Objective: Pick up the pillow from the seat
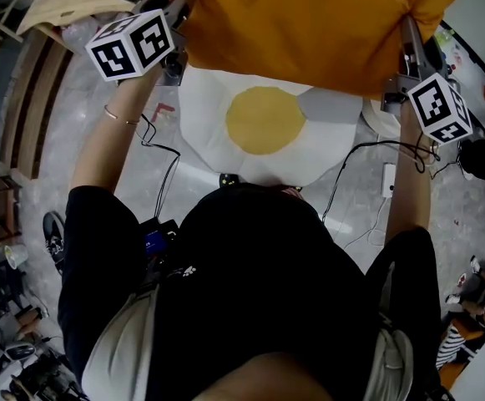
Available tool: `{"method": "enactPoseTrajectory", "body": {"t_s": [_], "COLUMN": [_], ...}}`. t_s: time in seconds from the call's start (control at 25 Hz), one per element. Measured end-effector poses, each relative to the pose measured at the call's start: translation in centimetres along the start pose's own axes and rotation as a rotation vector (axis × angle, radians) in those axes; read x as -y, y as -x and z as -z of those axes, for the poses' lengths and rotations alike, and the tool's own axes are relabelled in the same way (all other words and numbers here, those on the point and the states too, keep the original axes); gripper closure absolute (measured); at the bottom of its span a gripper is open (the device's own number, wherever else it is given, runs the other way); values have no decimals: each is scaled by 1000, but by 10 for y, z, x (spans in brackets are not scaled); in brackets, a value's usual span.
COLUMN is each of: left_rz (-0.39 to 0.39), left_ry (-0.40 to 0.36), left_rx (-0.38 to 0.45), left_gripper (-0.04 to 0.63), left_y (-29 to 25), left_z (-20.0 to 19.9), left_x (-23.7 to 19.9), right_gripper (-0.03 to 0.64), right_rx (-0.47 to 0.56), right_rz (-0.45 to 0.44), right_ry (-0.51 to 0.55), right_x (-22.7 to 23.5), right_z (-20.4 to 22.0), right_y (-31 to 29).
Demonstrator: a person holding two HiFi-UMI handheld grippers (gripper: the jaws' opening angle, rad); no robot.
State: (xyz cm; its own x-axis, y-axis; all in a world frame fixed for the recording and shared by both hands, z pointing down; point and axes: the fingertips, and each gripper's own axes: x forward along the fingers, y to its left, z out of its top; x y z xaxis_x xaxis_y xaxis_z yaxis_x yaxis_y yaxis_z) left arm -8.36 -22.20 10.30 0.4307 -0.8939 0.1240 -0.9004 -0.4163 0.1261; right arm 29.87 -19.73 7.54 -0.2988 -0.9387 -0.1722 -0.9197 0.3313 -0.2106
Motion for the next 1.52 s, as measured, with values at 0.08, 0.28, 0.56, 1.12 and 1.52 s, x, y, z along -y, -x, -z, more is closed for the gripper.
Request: {"method": "enactPoseTrajectory", "body": {"t_s": [0.08,0.28,0.56,1.12,1.52], "left_rz": [4,12,24,20,24], "left_ry": [-3,-6,4,69,67], "left_rx": [7,21,27,-7,-12], "left_gripper": [474,474,474,474,474], "left_y": [0,8,16,19,19], "left_z": [-4,-9,-11,2,1], "left_x": [2,11,19,12,14], "right_gripper": [462,462,462,462,462], "right_rx": [3,13,11,-32,-28], "right_rz": [0,1,2,6,5], "right_ry": [-4,3,15,27,18], "right_x": [1,0,-4,-14,-12], "right_z": [-3,-13,-24,-24,-23], "right_y": [0,12,24,23,23]}}
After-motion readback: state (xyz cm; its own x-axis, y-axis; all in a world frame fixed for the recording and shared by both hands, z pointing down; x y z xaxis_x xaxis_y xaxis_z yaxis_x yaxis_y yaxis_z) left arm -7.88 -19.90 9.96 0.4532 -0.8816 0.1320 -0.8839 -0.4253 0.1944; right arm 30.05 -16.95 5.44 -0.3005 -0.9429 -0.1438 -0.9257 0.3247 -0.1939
